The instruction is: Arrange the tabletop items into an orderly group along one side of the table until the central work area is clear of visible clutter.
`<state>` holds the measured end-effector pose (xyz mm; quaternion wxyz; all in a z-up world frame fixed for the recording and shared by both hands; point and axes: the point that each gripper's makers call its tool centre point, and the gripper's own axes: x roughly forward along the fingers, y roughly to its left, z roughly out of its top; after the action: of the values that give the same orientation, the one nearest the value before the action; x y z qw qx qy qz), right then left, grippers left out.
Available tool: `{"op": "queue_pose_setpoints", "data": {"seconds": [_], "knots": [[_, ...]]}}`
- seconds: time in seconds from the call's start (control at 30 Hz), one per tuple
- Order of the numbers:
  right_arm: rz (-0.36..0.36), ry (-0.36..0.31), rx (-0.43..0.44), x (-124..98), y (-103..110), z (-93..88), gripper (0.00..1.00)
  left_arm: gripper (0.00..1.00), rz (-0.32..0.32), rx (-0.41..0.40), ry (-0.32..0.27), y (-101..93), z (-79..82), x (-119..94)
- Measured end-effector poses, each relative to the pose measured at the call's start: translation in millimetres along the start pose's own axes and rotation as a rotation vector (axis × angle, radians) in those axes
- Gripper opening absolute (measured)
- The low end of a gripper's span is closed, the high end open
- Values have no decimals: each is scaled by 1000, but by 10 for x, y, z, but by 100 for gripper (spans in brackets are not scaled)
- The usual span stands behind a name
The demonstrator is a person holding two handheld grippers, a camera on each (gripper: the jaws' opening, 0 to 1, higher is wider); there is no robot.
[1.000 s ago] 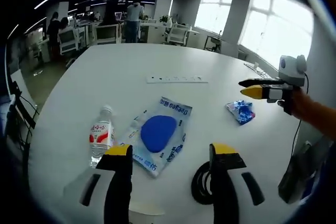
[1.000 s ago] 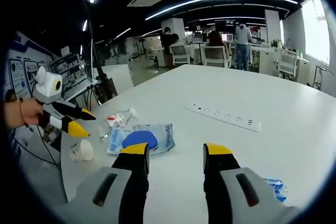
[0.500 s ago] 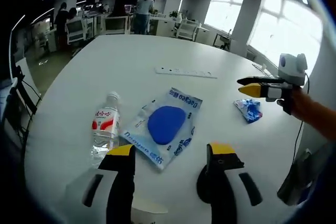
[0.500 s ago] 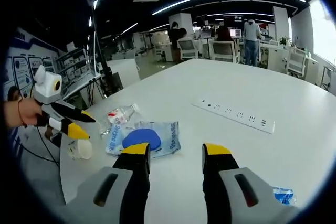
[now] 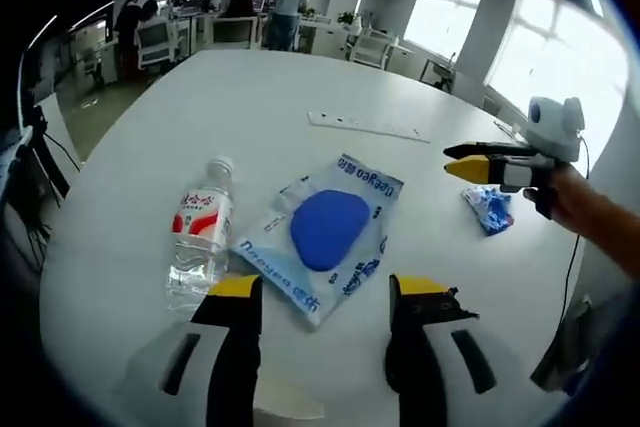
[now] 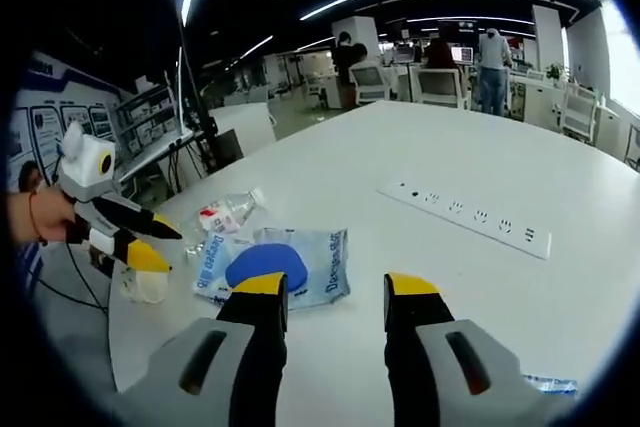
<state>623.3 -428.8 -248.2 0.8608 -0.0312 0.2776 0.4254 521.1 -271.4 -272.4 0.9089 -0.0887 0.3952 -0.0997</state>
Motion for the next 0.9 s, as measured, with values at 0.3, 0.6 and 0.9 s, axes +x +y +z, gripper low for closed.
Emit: {"op": "queue_pose_setpoints", "data": {"seconds": [0.3, 0.6, 0.9], "knots": [[9, 24, 10, 185, -82, -62, 35, 45, 25, -35, 36, 110, -51, 119], [28, 49, 16, 407, -146, -102, 35, 43, 48, -62, 79, 172, -111, 205], [45, 67, 29, 533, -178, -186, 33, 40, 64, -81, 112, 202, -165, 295]]}}
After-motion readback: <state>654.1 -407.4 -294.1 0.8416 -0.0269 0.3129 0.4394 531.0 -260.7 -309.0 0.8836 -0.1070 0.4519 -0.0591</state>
